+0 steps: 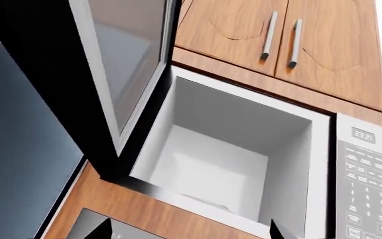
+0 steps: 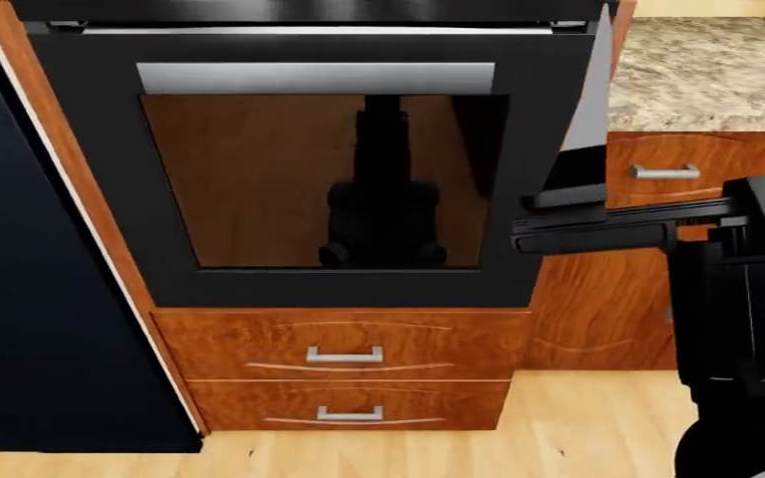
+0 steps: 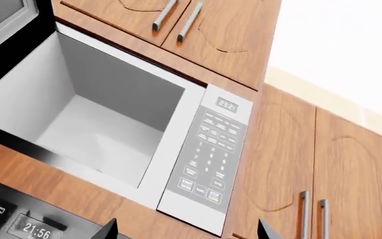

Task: Close the microwave door

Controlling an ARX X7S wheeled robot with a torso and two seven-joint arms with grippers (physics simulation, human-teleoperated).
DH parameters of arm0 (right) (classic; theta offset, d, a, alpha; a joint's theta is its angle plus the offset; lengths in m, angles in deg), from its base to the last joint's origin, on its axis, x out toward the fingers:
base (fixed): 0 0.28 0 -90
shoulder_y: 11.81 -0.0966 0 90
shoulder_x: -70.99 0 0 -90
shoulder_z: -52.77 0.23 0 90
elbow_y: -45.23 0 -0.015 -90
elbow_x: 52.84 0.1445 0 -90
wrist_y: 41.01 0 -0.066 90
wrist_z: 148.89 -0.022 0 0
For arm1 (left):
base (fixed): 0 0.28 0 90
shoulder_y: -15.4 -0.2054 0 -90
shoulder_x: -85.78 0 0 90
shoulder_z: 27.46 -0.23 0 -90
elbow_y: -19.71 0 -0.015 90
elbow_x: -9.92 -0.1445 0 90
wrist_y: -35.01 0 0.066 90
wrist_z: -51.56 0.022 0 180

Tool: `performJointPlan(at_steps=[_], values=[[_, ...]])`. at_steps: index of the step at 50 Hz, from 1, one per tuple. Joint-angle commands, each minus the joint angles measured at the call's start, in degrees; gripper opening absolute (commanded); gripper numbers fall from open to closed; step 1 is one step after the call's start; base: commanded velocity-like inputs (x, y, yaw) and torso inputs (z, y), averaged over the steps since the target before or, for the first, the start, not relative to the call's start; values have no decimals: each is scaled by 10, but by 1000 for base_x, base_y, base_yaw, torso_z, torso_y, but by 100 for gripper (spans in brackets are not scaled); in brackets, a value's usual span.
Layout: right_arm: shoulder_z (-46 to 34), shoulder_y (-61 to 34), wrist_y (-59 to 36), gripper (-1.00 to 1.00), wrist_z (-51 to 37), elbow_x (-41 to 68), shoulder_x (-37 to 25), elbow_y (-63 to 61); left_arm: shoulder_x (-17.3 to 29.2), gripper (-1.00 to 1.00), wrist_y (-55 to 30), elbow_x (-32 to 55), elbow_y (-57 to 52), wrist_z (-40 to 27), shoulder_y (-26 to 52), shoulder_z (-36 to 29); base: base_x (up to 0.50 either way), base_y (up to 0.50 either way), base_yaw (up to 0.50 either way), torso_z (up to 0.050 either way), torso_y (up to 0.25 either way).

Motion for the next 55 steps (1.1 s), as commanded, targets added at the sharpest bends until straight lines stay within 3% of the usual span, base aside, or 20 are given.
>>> performJointPlan(at_steps=[1, 12, 31, 55], values=[[2, -9, -1, 100, 5, -7, 0, 0, 12, 100, 11, 18, -1, -15, -1, 2, 0, 500, 0, 0, 0], [5, -16, -4, 100, 6, -6, 0, 0, 23, 100, 21, 24, -1, -19, -6, -4, 0, 500, 0, 0, 0], [7, -27, -10, 100, 10, -8, 0, 0, 80, 100, 91, 26, -10, -19, -44, -48, 0, 500, 0, 0, 0], [6, -33, -14, 100, 10, -10, 0, 0, 110, 100, 134, 25, -6, -38, -56, -72, 0, 500, 0, 0, 0]])
